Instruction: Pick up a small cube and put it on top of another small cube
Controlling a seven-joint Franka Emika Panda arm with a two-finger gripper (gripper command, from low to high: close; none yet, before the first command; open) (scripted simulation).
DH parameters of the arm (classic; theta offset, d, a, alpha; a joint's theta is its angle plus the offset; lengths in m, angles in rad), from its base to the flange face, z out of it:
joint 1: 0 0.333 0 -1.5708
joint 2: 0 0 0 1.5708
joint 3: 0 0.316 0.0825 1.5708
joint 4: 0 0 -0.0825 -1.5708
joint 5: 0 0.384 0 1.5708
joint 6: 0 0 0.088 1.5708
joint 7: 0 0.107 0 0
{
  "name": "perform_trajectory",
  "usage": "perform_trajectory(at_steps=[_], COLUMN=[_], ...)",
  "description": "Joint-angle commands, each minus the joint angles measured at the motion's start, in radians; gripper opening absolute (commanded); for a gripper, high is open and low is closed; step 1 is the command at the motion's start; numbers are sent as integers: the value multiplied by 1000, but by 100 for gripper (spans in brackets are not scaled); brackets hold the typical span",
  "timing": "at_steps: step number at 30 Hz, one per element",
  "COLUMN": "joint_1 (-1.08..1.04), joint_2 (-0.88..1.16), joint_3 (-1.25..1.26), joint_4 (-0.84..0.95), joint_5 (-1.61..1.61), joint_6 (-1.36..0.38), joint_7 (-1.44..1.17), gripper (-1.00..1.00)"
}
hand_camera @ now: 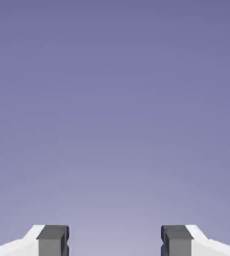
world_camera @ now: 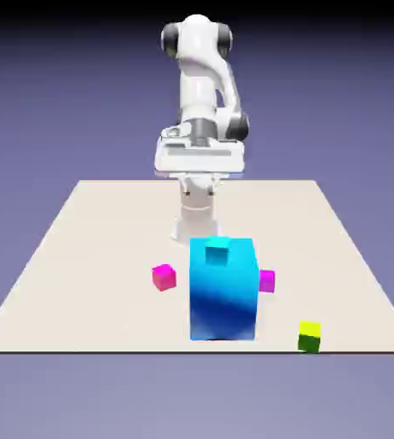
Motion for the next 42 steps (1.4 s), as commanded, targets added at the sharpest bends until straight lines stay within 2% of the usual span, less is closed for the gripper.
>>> perform_trajectory(at_steps=[1,14,26,29,37,38,42], joint_1=[11,160,495,520,556,556,542], joint_2=[27,390,572,580,862,862,754], joint_3=[36,502,102,57,11,11,29], joint_4=[2,26,-39,-45,4,4,-15], joint_5=[16,220,54,35,-9,-9,8], joint_6=[-18,-256,-189,-178,56,56,-34], joint_7=[20,299,729,760,789,789,778], gripper=[0,0,0,0,0,-100,-100])
